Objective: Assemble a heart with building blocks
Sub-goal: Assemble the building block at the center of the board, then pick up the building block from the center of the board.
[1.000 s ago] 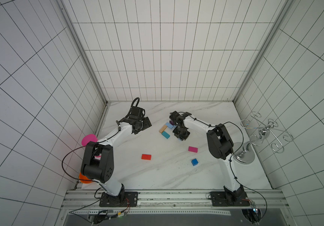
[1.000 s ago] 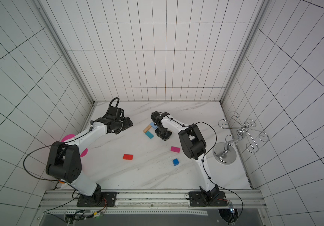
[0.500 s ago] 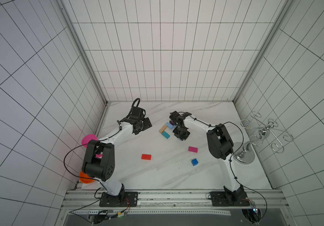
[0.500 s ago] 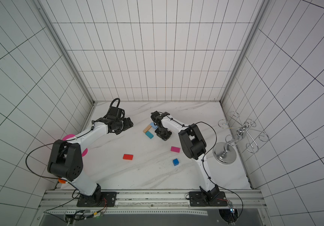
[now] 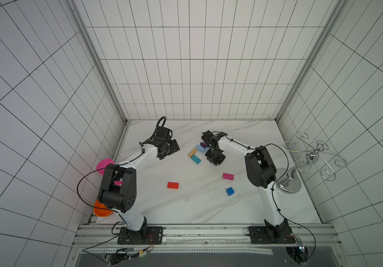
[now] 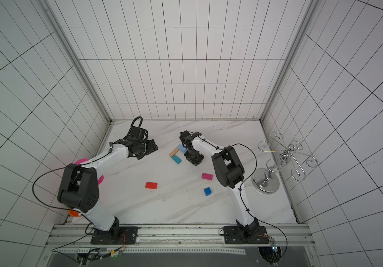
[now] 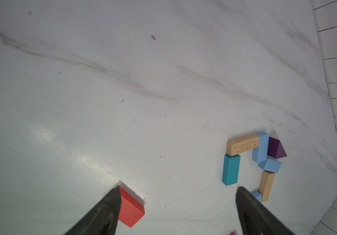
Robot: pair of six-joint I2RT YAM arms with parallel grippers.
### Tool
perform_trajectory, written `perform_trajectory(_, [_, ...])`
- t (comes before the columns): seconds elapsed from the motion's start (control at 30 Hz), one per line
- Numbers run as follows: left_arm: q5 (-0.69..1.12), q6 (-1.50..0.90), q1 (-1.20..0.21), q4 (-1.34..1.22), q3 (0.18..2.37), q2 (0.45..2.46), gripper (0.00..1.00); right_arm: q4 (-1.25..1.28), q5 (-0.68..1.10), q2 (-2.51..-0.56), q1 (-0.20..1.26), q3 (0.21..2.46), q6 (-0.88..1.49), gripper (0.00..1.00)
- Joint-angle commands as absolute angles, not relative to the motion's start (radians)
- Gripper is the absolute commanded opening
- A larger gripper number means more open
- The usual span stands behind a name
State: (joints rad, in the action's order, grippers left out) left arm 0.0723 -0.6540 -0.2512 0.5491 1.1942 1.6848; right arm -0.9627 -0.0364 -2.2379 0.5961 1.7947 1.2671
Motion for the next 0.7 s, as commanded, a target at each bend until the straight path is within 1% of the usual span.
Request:
perform_trajectory(0.0, [0.068,-0.647,-0.244,0.528,1.223,1.698,0.85,-0.994,-0.027,-2.293,0.589,1.812,1.273,0.00])
perform_trajectory(0.03, [0.069,-0.647,-0.245,0.530,1.226,1.700,0.85,-0.994,-0.020,-2.292,0.589,1.808,1.276,0.00])
perform_trajectory(0.07, [0.069,-0.647,-0.245,0.530,1.224,1.701,0.85,-0.994,-0.018,-2.292,0.588,1.805,1.277,0.02])
perform_trajectory(0.13, [0.069,-0.647,-0.244,0.530,1.225,1.702,0.85,-0.995,-0.008,-2.294,0.587,1.801,1.278,0.29])
perform_trajectory(0.17, [0.069,-0.646,-0.244,0.528,1.226,1.702,0.85,-1.004,-0.006,-2.297,0.587,1.802,1.279,0.39])
perform_trajectory(0.2, [0.068,-0.646,-0.245,0.528,1.225,1.703,0.86,-1.015,-0.007,-2.300,0.587,1.807,1.282,0.46])
perform_trajectory(0.3, [0.067,-0.645,-0.244,0.528,1.226,1.701,0.86,-1.049,-0.013,-2.303,0.585,1.819,1.284,0.60])
perform_trajectory(0.33, [0.067,-0.645,-0.244,0.529,1.226,1.701,0.85,-1.054,-0.018,-2.303,0.586,1.819,1.283,0.64])
perform_trajectory(0.67, [0.063,-0.646,-0.244,0.543,1.232,1.675,0.86,-1.055,-0.066,-2.235,0.583,1.836,1.228,0.83])
